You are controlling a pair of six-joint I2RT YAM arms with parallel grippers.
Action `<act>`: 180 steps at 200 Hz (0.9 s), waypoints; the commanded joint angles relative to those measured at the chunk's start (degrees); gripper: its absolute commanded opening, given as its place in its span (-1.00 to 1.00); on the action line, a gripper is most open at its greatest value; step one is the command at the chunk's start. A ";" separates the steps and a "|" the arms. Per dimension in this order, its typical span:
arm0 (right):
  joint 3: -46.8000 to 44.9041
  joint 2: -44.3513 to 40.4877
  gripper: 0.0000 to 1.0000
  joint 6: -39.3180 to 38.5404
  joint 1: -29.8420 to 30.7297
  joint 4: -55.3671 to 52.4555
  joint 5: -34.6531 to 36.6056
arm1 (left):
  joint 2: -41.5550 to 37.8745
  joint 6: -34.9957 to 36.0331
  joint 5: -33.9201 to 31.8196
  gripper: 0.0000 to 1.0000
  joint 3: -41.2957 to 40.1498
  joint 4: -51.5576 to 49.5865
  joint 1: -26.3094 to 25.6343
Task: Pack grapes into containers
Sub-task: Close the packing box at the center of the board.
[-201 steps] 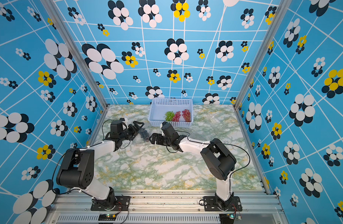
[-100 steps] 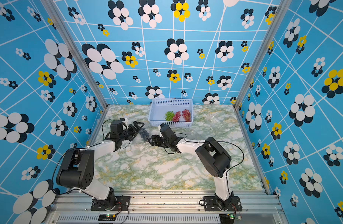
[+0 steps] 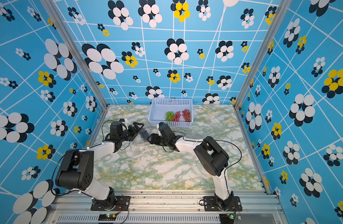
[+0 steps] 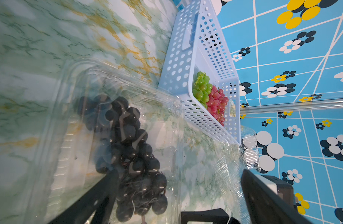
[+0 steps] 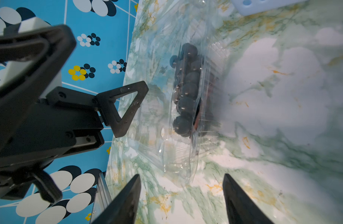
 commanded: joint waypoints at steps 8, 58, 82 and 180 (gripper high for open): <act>0.45 2.05 0.21 0.73 0.37 1.68 -1.13 | 0.56 1.21 -0.66 0.99 -1.70 -4.52 0.47; -1.90 1.87 0.02 1.21 0.38 4.02 -1.35 | 1.03 1.21 -0.48 0.99 -1.78 -4.15 0.61; -2.83 2.11 -0.07 1.73 0.33 5.18 -1.74 | 1.04 1.34 -0.53 0.99 -1.71 -4.17 0.60; -2.64 4.28 -0.37 3.45 0.25 9.04 -3.29 | 0.86 1.81 -0.53 0.99 -2.21 -4.70 1.00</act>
